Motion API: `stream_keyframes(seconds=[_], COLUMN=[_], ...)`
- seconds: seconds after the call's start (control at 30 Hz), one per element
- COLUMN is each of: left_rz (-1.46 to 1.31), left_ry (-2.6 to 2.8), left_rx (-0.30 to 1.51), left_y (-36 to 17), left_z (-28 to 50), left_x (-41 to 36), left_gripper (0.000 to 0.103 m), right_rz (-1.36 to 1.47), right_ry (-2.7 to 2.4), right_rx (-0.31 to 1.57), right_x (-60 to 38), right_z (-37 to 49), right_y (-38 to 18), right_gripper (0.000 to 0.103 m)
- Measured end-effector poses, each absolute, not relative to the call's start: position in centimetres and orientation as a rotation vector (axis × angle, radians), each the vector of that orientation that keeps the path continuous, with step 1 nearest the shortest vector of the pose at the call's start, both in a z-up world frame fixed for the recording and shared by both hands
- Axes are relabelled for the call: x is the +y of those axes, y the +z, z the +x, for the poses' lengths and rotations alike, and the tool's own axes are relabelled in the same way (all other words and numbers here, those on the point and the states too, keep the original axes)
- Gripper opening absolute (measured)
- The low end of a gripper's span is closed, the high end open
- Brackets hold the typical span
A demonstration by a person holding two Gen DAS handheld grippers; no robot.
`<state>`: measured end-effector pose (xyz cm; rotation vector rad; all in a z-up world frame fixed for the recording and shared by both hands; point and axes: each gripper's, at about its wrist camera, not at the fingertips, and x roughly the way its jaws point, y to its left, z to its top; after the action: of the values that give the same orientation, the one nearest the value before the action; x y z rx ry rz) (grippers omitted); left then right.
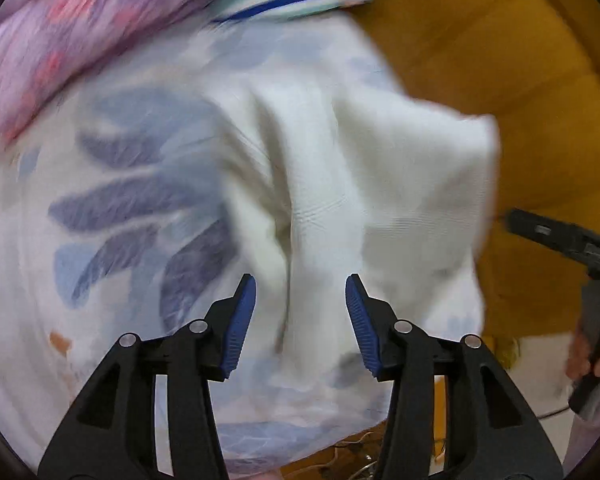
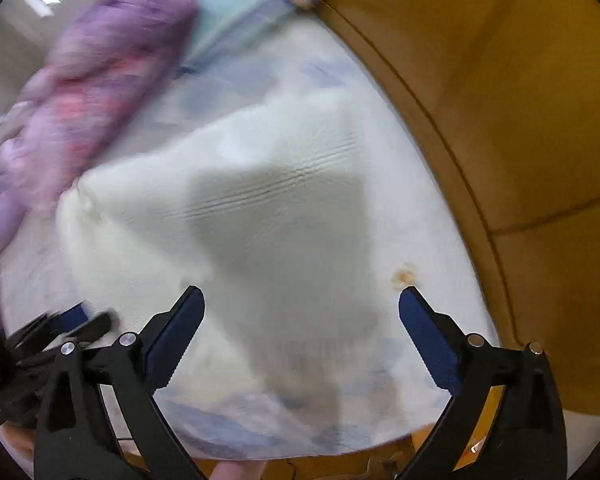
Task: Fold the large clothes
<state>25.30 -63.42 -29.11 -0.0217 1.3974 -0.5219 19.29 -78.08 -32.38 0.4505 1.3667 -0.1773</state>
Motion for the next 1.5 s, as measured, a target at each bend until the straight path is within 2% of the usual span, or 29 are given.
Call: stream_keyframes(seconds=[0.1, 0.13, 0.17, 0.23, 0.3, 0.33, 0.4, 0.43, 0.5, 0.63, 0.67, 0.7, 0.73, 0.87, 0.9, 0.93, 0.97, 1.0, 1.2, 1.27, 1.37, 1.5], left_rz=[-0.002, -0.010, -0.017, -0.012, -0.010, -0.019, -0.041, -0.072, -0.152, -0.111, -0.104, -0.092, -0.074, 0.094, 0.112, 0.116, 0.113, 0.103, 0.090, 0.068, 0.119, 0.153], left_ry=[-0.472, -0.491, -0.515, -0.574, -0.604, -0.612, -0.593, -0.568, -0.592, -0.580, -0.581, -0.579, -0.577, -0.589, -0.589, -0.594, -0.607, -0.623, -0.662, -0.691, -0.659, -0.650], left_rx=[1.397, 1.401, 1.398, 1.353, 1.330, 1.346, 1.491, 1.583, 1.593, 1.573, 1.566, 1.560, 1.560, 1.558, 1.546, 1.537, 1.526, 1.511, 1.448, 1.417, 1.381, 1.299], left_y=[-30.5, -30.8, -31.0, -31.5, -32.7, -34.0, -39.1, -42.5, -44.7, -42.2, -41.9, -41.8, -42.3, -44.0, -43.4, -42.8, -42.1, -41.1, -36.3, -34.4, -31.0, -26.3], left_z=[26.0, 26.3, 26.3, 26.4, 26.5, 26.9, 27.8, 28.0, 27.9, 26.4, 26.0, 25.5, 25.1, 23.6, 23.5, 23.4, 23.2, 22.9, 20.8, 20.6, 20.1, 19.2], left_x=[-62.2, -62.3, -62.7, -64.3, -65.8, -66.8, -68.7, -69.2, -69.0, -67.6, -67.3, -67.1, -67.0, -68.5, -68.6, -68.5, -68.4, -68.0, -65.3, -64.0, -63.0, -60.9], left_gripper=[0.048, 0.048, 0.048, 0.048, 0.048, 0.048, 0.047, 0.045, 0.046, 0.048, 0.051, 0.063, 0.065, 0.064, 0.065, 0.070, 0.071, 0.071, 0.071, 0.076, 0.091, 0.091], right_rz=[0.456, 0.471, 0.477, 0.476, 0.519, 0.543, 0.511, 0.475, 0.466, 0.506, 0.506, 0.483, 0.424, 0.394, 0.414, 0.436, 0.461, 0.468, 0.511, 0.548, 0.565, 0.552], right_ry=[-0.214, -0.179, -0.148, -0.117, -0.080, -0.070, -0.098, -0.133, -0.160, -0.131, -0.103, -0.091, -0.105, -0.185, -0.194, -0.168, -0.137, -0.128, -0.162, -0.195, -0.226, -0.260], right_rx=[1.298, 1.272, 1.261, 1.282, 1.312, 1.356, 1.462, 1.465, 1.460, 1.479, 1.491, 1.519, 1.545, 1.556, 1.543, 1.523, 1.506, 1.497, 1.483, 1.473, 1.457, 1.385], right_x=[-77.1, -76.4, -76.0, -75.0, -74.4, -73.7, -71.6, -70.8, -70.3, -70.0, -69.6, -68.9, -68.1, -66.5, -66.1, -65.7, -65.5, -65.1, -65.0, -65.2, -64.4, -62.4], right_z=[16.5, 15.8, 15.6, 16.1, 16.9, 17.9, 18.9, 19.0, 18.9, 15.7, 15.1, 14.8, 14.1, 13.6, 13.3, 13.3, 13.0, 12.5, 9.1, 7.4, 7.6, 6.3], right_y=[-32.6, -32.8, -33.1, -34.3, -36.5, -38.8, -44.0, -45.3, -45.2, -42.4, -42.0, -42.4, -43.5, -45.3, -44.2, -43.5, -42.8, -41.9, -37.9, -35.8, -34.3, -29.9], right_gripper=[0.094, 0.091, 0.085, 0.045, 0.035, 0.035, 0.033, 0.034, 0.034, 0.034, 0.034, 0.035, 0.035, 0.036, 0.039, 0.055, 0.068, 0.084, 0.087, 0.087, 0.088, 0.088])
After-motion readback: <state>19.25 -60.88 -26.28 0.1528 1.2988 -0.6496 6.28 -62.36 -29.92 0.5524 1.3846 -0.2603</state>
